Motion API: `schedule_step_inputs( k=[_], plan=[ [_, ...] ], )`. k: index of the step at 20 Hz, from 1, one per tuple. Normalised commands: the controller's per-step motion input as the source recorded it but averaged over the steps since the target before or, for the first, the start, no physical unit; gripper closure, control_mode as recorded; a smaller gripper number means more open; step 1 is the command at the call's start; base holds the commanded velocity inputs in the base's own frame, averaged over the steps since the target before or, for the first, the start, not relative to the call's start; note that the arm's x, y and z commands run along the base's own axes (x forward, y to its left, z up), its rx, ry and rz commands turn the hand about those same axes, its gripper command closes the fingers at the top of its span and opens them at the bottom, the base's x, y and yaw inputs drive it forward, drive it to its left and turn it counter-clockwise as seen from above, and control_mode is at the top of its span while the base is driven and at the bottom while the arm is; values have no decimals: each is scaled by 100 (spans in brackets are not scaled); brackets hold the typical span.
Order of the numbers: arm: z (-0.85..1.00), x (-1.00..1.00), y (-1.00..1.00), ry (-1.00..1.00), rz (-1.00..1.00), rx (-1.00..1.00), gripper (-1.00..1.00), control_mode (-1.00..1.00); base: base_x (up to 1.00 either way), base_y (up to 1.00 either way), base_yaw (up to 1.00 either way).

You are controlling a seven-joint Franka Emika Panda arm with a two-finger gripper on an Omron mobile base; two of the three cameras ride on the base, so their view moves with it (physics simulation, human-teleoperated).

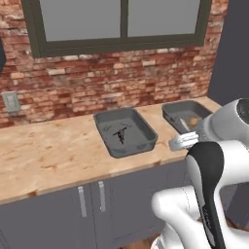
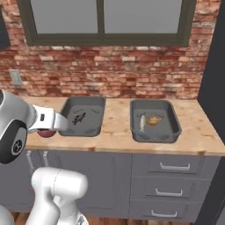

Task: Place one onion and one fish in each tupperware on the nearby counter, to pack two identical lunches.

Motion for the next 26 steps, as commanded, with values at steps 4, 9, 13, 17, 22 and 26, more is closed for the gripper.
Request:
schedule_step_inputs(
  k=[4,9,13,17,22,26],
  plan=[
    [0,0,0,0,0,0,100,100,62,0,-2],
    [0,0,0,0,0,0,100,100,74,12,-2],
    [0,0,0,0,0,0,100,100,68,30,-3],
    [0,0,0,0,0,0,100,100,54,21,-5],
    [-35,46,1,14,-2,0,100,-100,10,1,-1],
    [-54,57,2,20,0,0,100,-100,0,0,0]
  ],
)
